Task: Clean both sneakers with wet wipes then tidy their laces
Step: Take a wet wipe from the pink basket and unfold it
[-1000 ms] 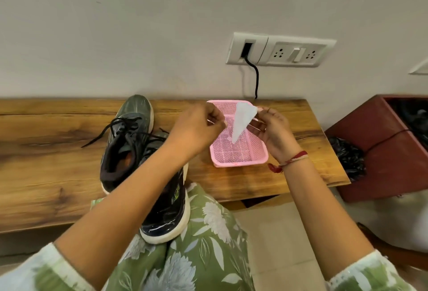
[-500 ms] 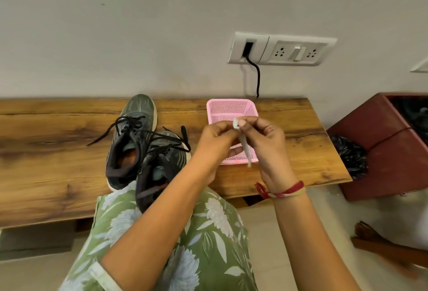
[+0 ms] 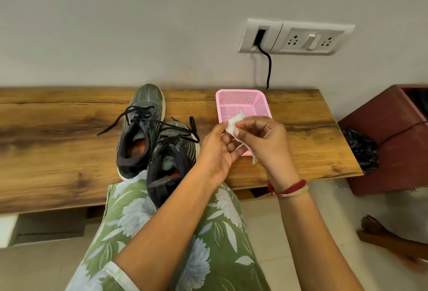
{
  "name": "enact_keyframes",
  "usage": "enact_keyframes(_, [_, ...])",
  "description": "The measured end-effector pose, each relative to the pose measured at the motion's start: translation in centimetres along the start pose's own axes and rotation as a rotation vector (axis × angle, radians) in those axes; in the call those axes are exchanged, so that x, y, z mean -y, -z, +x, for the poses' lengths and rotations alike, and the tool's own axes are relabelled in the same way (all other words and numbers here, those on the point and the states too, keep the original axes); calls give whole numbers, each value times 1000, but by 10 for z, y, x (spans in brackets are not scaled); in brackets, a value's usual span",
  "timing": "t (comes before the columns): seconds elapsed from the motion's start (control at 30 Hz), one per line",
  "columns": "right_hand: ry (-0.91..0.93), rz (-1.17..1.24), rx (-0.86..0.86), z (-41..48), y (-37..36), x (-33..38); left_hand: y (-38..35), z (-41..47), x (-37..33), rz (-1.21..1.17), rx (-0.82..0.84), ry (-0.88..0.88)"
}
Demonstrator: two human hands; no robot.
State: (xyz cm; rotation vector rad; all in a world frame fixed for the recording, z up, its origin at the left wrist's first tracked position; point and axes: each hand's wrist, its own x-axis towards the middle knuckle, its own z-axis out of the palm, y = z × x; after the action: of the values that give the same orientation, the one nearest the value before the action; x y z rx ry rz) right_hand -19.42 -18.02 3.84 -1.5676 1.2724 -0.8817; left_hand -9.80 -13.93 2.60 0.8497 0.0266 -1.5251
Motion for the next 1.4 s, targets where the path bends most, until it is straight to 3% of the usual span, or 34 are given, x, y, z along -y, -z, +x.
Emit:
enact_keyframes(0.2, [53, -244, -9, -3, -3, 0, 3, 4, 2, -77, -66, 14])
enact_keyframes(0.63, [12, -166, -68, -5, -3, 0, 6, 1, 7, 132, 31, -124])
enact_keyframes(0.83, [-121, 137, 25, -6, 3, 6, 5, 1, 3, 163, 41, -157])
enact_keyframes(0.97, [-193, 204, 21, -5, 6, 7, 4, -1, 4, 178, 85, -151])
enact_keyframes(1.03, [-248, 293, -4, -4, 8, 10, 6, -1, 6, 290, 97, -176])
enact_keyframes(1.17, [-398, 515, -101, 3, 17, 17, 11, -4, 12, 626, 174, -310])
enact_keyframes(1.3, [-495, 786, -163, 6, 21, 20, 11, -8, 18, 742, 337, -409])
enact_keyframes(1.4, [-526, 927, -146, 4, 21, 20, 6, -5, 21, 731, 245, -557])
